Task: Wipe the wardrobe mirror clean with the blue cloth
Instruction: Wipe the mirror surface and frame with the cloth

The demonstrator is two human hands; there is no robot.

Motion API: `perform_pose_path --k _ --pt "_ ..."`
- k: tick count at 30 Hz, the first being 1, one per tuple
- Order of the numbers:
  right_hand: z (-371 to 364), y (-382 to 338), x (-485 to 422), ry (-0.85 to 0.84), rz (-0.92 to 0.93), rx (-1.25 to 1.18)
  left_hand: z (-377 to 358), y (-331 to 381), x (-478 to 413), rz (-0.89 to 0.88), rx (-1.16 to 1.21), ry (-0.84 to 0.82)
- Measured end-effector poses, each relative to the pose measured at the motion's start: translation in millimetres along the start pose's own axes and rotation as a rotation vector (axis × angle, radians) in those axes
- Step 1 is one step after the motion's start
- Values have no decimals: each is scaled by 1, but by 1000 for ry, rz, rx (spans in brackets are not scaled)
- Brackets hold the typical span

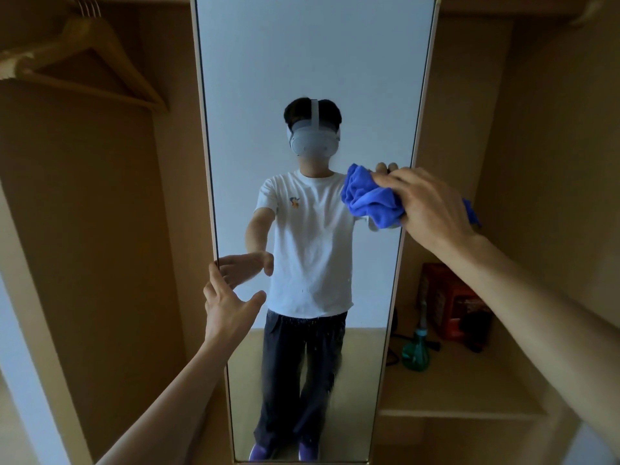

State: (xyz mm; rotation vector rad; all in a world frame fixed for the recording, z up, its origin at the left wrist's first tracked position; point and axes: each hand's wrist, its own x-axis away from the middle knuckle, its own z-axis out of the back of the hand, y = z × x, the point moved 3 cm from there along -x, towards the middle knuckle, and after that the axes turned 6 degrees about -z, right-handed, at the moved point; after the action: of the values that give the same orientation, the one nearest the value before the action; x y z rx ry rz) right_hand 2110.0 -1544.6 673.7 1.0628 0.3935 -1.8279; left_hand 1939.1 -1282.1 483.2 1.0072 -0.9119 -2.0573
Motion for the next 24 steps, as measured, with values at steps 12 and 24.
perform_pose_path --k 12,24 --pt "-57 -8 74 -112 -65 -75 -5 -2 1 -23 -14 35" --pt "-81 -16 113 39 -443 -313 8 -12 3 -60 39 -36"
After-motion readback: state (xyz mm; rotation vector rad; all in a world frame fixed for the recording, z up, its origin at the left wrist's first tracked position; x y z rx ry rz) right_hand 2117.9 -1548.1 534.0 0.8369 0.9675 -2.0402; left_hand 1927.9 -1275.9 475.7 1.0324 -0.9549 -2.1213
